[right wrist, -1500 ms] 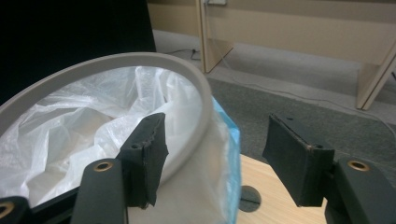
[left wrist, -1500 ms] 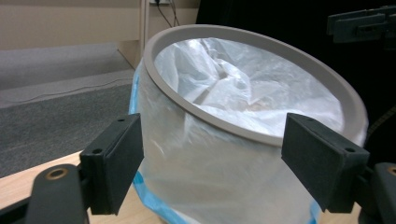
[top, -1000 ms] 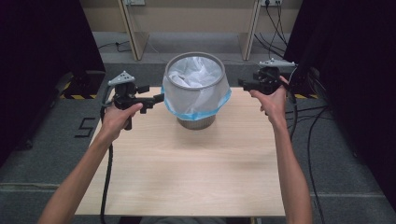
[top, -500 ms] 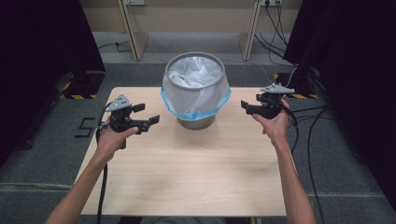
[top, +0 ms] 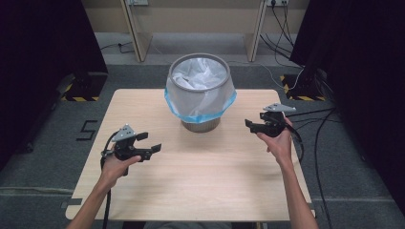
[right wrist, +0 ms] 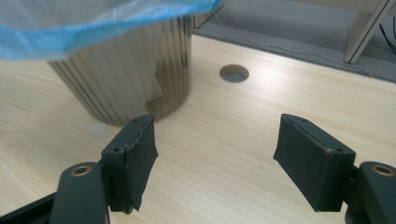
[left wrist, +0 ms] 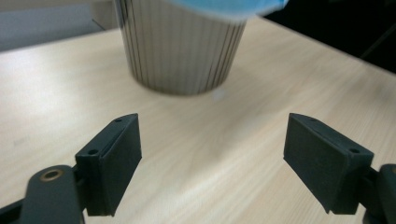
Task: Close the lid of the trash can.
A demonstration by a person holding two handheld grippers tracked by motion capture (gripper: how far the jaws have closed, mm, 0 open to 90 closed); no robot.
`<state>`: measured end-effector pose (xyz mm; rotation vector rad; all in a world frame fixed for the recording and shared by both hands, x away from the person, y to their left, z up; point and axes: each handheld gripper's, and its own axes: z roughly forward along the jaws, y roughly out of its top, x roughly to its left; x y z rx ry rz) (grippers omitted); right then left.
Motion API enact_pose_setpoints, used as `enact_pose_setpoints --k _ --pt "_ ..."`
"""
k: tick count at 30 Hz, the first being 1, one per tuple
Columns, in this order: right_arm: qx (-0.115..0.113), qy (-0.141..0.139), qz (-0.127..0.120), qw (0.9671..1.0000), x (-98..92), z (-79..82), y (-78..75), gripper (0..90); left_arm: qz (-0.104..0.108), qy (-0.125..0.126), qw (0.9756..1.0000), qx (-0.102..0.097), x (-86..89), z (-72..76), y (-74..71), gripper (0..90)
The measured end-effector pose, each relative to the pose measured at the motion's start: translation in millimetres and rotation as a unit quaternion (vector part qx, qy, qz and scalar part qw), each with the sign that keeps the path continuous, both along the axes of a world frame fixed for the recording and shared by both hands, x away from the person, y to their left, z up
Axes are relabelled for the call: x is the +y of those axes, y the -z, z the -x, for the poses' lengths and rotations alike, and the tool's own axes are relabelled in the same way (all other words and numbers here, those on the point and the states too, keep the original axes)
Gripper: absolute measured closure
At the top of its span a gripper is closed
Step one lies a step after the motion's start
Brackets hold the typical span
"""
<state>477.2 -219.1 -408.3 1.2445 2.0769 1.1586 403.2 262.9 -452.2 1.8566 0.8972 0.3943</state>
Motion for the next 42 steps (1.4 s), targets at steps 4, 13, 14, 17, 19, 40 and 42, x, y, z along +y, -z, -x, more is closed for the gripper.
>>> enact_pose_setpoints --k 4,13,14,17,19,40,42 --pt "0.003 0.004 -0.001 1.0 -1.1 7.0 9.1 28.2 -0.013 0.001 0.9999 0.011 0.7 3.6 15.4 18.5" --pt "0.028 0.001 0.02 0.9994 5.1 27.5 53.8 27.2 -0.063 0.004 0.9968 0.048 0.9 11.7 57.7 18.5" --pt "0.034 -0.002 0.025 0.9991 7.9 33.3 64.3 26.9 -0.07 0.007 0.996 0.055 1.3 13.0 62.2 18.5" --pt "0.042 -0.008 0.03 0.9986 13.2 43.5 78.1 25.6 -0.089 0.007 0.9938 0.065 3.4 16.6 69.5 18.5" --pt "0.044 -0.009 0.031 0.9985 14.4 47.0 82.1 24.7 -0.107 0.008 0.992 0.065 3.5 20.6 70.7 17.9" --pt "0.068 -0.018 0.066 0.9954 22.9 79.4 108.1 17.7 -0.124 0.013 0.9904 0.06 3.8 31.8 71.5 15.7" --pt "0.068 -0.018 0.066 0.9953 22.9 79.4 108.1 17.5 -0.124 0.013 0.9904 0.06 3.8 31.8 71.5 15.7"
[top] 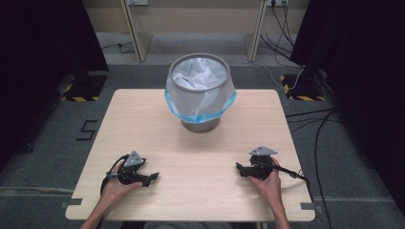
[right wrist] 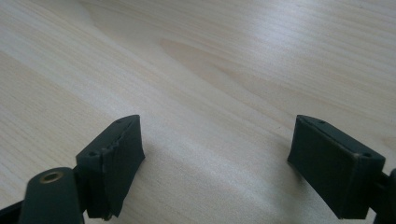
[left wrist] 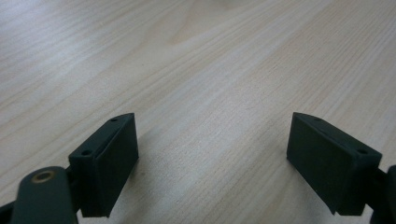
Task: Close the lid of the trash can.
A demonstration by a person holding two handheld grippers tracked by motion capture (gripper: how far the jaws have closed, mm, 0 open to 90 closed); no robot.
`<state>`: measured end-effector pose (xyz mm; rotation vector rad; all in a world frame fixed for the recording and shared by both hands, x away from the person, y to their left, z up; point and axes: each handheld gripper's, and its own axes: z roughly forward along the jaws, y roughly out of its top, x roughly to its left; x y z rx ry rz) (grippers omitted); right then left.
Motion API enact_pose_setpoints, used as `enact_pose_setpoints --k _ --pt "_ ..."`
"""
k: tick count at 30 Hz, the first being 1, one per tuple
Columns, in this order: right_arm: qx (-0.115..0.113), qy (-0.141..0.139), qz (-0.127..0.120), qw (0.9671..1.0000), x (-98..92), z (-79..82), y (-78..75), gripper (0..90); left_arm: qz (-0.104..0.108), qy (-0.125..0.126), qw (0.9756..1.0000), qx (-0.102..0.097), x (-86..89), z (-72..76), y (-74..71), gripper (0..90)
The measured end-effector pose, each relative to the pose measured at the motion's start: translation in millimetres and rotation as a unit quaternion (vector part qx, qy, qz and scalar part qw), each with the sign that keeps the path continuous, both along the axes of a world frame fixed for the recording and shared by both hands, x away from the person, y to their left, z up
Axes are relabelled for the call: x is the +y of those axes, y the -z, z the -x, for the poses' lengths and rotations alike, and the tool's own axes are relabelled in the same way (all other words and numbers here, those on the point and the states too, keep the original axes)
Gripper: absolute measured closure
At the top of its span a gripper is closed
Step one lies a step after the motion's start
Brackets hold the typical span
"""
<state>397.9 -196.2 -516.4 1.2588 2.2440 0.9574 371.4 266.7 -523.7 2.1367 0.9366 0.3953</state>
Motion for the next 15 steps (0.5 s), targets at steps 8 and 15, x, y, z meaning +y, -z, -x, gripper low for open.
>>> enact_pose_setpoints --k 8,15 --pt "0.001 -0.005 0.001 1.0 0.0 -0.5 0.2 15.7 0.0 0.001 1.0 0.0 0.2 -0.1 0.0 15.7" --pt "0.001 -0.006 0.001 1.0 -0.1 -0.6 0.2 15.5 0.0 0.001 1.0 0.0 0.2 -0.1 0.0 15.6"
